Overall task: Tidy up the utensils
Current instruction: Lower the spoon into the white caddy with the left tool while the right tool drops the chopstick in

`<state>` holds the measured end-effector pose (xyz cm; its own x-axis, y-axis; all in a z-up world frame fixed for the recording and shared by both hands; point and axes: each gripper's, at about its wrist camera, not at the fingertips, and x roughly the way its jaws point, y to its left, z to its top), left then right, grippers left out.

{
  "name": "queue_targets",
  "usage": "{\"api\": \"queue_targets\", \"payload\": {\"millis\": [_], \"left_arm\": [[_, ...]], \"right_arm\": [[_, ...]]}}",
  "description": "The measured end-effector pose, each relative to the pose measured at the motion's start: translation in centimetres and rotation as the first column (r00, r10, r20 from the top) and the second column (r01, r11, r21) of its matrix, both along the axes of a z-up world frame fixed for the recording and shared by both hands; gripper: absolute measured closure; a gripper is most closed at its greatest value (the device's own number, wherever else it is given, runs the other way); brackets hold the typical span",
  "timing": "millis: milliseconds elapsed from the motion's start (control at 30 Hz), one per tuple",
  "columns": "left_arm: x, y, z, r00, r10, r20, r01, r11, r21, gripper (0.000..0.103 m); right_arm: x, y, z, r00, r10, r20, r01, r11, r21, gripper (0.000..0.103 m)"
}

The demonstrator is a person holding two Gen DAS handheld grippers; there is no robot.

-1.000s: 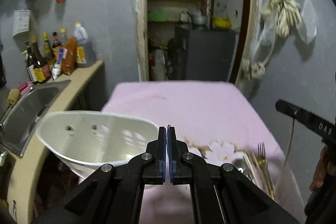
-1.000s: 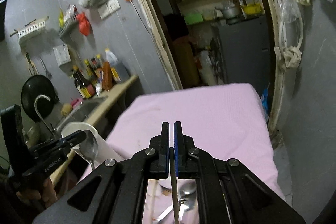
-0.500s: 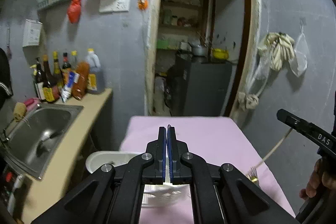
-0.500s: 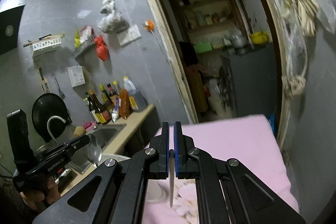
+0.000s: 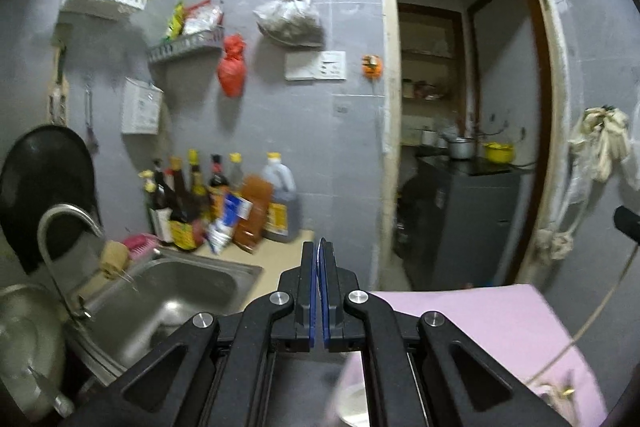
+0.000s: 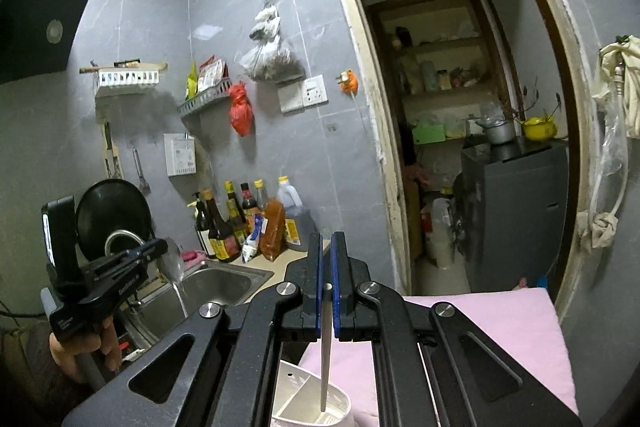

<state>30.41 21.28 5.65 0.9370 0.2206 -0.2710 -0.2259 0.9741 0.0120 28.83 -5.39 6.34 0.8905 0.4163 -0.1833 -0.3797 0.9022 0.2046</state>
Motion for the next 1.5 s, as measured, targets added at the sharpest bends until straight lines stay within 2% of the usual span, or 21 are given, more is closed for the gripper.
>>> {"api": "queue_targets", "payload": {"millis": [167,300,433,567,700,767,833,900,1033,1100,1133,1200,1267,1333,1400,1500], "left_arm": [[1.8,0.9,-1.6,0.999,0.046,-0.016,-0.045,0.997,0.058,0.101],[3.0,0.8,-3.7,0.997,0.055,-0.057,-0.052,0.997,0.049,0.101],[3.4,-0.1,-5.4,0.996,0.066,-0.067,-0.062,0.995,0.073,0.100],[3.6,-0.8,-6.6,0.996,0.061,-0.058,-0.055,0.994,0.093,0.100],[3.9,-1.4,-7.9,0.993,0.033,-0.113,-0.021,0.995,0.100,0.099],[3.8,-1.4,-8.1,0.991,0.002,-0.137,0.010,0.996,0.083,0.099],[3.6,-1.2,-8.4,0.986,-0.056,-0.160,0.062,0.998,0.033,0.098],[3.4,-0.8,-8.6,0.978,-0.101,-0.181,0.097,0.995,-0.028,0.090],[2.3,0.2,-8.9,0.972,-0.157,-0.172,0.128,0.977,-0.170,0.076],[1.8,0.8,-9.1,0.973,-0.158,-0.166,0.119,0.967,-0.224,0.066],[1.5,1.0,-9.1,0.974,-0.157,-0.164,0.114,0.963,-0.242,0.064],[1.3,1.3,-9.0,0.974,-0.159,-0.160,0.112,0.957,-0.268,0.063],[0.8,1.3,-8.8,0.975,-0.159,-0.155,0.112,0.955,-0.275,0.057],[0.1,1.3,-8.5,0.978,-0.156,-0.140,0.112,0.953,-0.281,0.048],[-0.5,1.3,-8.0,0.980,-0.160,-0.120,0.118,0.948,-0.296,0.036],[-1.4,1.0,-7.2,0.982,-0.162,-0.097,0.129,0.950,-0.286,0.028]], "right_arm": [[1.9,1.9,-2.1,0.999,0.004,-0.046,-0.006,0.999,-0.034,0.099],[2.9,2.9,-4.5,0.996,0.000,-0.094,-0.007,0.997,-0.072,0.099],[3.5,3.6,-6.4,0.990,-0.005,-0.139,-0.008,0.995,-0.094,0.099],[4.1,3.9,-7.7,0.984,-0.003,-0.178,-0.012,0.996,-0.086,0.099],[4.4,3.7,-8.6,0.973,0.016,-0.232,-0.029,0.998,-0.054,0.099],[4.7,3.6,-9.0,0.967,0.020,-0.254,-0.030,0.999,-0.036,0.099],[4.8,3.4,-9.4,0.962,0.023,-0.273,-0.028,0.999,-0.017,0.099],[4.8,3.3,-9.6,0.959,0.020,-0.282,-0.023,1.000,-0.007,0.096],[4.0,2.8,-9.3,0.964,0.005,-0.266,-0.004,1.000,0.003,0.069],[3.4,2.3,-8.9,0.968,-0.014,-0.251,0.016,1.000,0.006,0.069],[3.1,2.1,-8.6,0.970,-0.027,-0.242,0.029,1.000,0.006,0.068],[2.5,1.5,-8.0,0.975,-0.048,-0.219,0.051,0.999,0.011,0.061],[2.0,1.0,-7.3,0.976,-0.064,-0.208,0.068,0.998,0.012,0.038],[1.0,0.4,-6.7,0.979,-0.082,-0.186,0.087,0.996,0.016,0.026],[0.0,-0.2,-6.1,0.981,-0.099,-0.165,0.103,0.995,0.014,0.024],[-1.3,-1.0,-5.2,0.980,-0.137,-0.143,0.139,0.990,0.008,0.014]]}}
